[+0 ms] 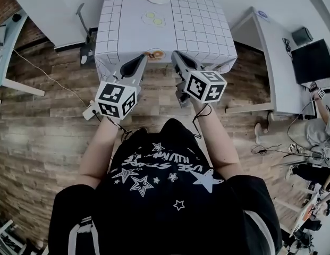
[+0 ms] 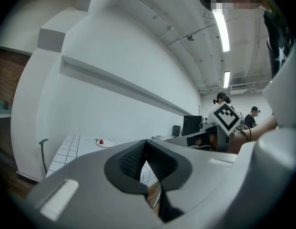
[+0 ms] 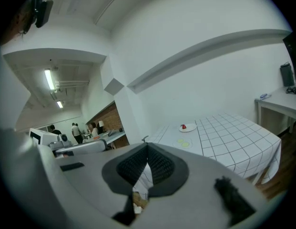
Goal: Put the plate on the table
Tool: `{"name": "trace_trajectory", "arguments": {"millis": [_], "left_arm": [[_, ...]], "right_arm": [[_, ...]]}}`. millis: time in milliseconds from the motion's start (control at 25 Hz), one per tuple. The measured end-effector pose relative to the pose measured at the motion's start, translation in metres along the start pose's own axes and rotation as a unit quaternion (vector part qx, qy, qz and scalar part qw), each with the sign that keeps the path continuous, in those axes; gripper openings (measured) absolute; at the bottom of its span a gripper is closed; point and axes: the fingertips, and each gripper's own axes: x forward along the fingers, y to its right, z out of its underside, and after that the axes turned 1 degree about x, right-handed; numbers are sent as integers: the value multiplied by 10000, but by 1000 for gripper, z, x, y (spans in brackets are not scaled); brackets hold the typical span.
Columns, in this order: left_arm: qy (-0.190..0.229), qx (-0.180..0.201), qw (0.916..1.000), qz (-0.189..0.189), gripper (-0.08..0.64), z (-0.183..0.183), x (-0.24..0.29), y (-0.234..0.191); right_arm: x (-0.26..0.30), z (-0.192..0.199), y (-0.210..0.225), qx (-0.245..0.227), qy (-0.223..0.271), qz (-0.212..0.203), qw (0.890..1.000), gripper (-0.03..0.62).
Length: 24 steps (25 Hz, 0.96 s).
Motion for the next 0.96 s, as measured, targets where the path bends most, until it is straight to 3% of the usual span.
{"name": "trace_trajectory", "arguments": {"millis": [360, 960], "left_arm": [[17, -75, 9998, -163, 9, -5, -3, 21], [-247, -25, 9997, -6, 9, 22, -15, 150]], "right_arm": [[-25, -8, -5, -164, 46, -249, 9995, 12], [-161, 21, 20, 6, 138, -7, 9999, 12]]}}
